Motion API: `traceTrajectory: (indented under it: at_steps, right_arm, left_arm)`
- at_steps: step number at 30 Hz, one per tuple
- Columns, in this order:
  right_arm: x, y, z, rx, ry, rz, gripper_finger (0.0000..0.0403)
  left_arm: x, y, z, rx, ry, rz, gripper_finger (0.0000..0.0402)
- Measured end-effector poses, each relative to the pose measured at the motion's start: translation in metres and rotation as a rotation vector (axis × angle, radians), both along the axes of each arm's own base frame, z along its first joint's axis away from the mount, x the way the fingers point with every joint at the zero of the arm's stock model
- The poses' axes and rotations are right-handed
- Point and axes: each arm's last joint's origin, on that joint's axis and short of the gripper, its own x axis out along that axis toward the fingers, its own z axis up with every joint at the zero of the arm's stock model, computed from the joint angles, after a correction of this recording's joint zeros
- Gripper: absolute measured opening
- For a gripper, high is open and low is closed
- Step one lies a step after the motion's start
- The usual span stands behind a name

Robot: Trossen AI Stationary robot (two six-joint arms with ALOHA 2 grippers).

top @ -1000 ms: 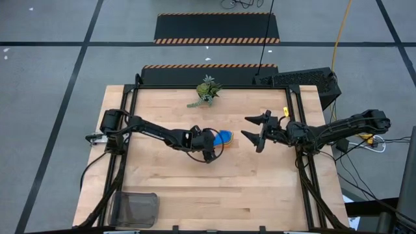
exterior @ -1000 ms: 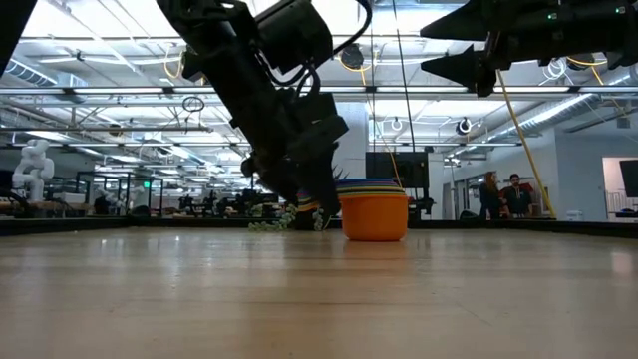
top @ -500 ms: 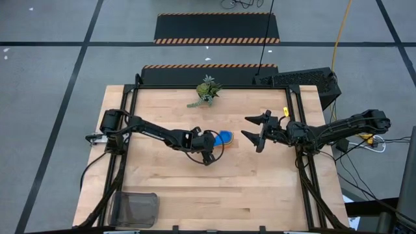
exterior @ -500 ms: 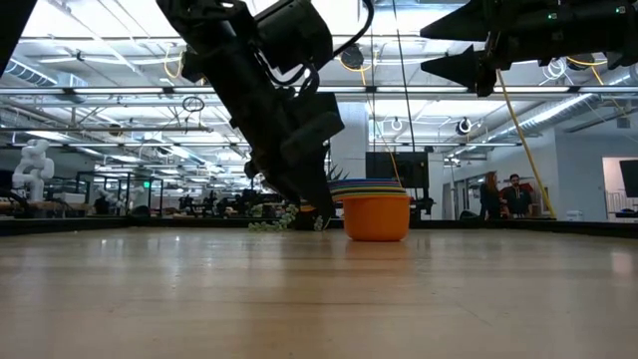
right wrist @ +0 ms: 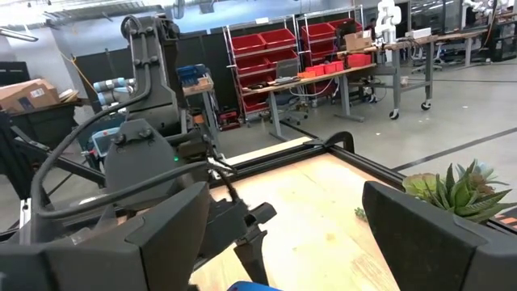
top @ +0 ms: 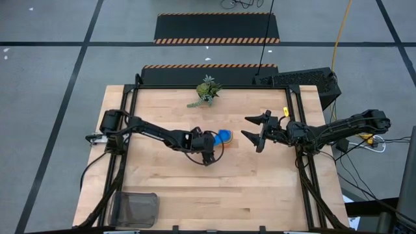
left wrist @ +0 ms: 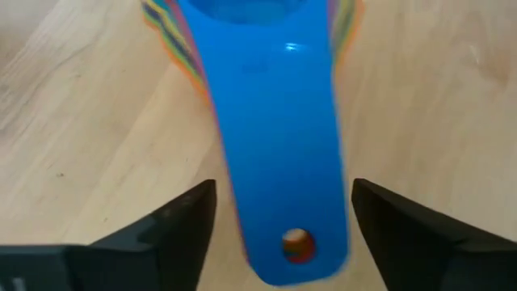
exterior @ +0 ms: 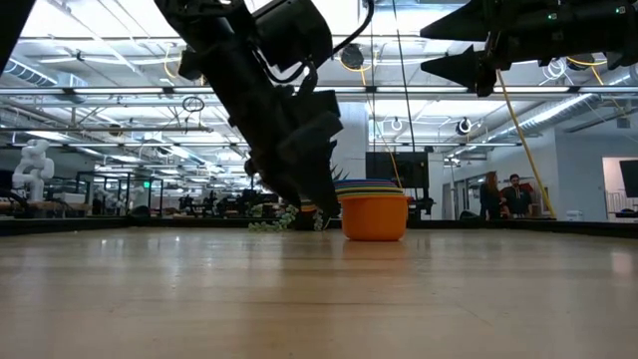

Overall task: Nest measuring cups in basket
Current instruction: Stack the blue measuring cup on top of the red measuring cup, then put the nested measuring cups into the black bin

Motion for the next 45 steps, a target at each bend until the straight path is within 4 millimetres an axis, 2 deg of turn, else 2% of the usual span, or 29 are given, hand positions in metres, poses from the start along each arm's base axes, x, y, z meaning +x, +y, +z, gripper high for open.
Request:
traceTrajectory:
  at_steps: [5,8,17,27,31,37,45]
  right_arm:
    - [0.000,0.000,0.000,0.000,0.001,0.000,0.0318]
    - [0.000,0.000,-0.001,-0.001,0.008,0.000,0.0318]
    - [0.000,0.000,-0.002,0.001,0.016,0.000,0.0318]
    - [0.000,0.000,-0.002,0.003,0.014,-0.001,0.0318]
    - [0.000,0.000,-0.001,0.003,0.008,-0.002,0.0318]
    - [0.000,0.000,-0.001,0.003,0.008,-0.002,0.0318]
    - [0.000,0.000,-0.002,-0.015,0.020,-0.003,0.0318]
  left_arm:
    - [-0.004,-0.016,0.002,0.062,0.021,-0.048,0.0332]
    - [-0.014,-0.028,0.008,0.156,0.070,-0.065,0.0346]
    - [-0.037,-0.065,0.014,0.526,0.163,-0.087,0.0349]
    - [-0.054,-0.105,0.016,0.857,0.262,-0.353,0.0349]
    - [-0.059,-0.107,0.006,0.956,0.354,-0.489,0.0349]
    - [-0.066,-0.096,-0.013,1.112,0.399,-0.514,0.0349]
    - [-0.057,-0.084,-0.020,1.144,0.292,-0.527,0.0349]
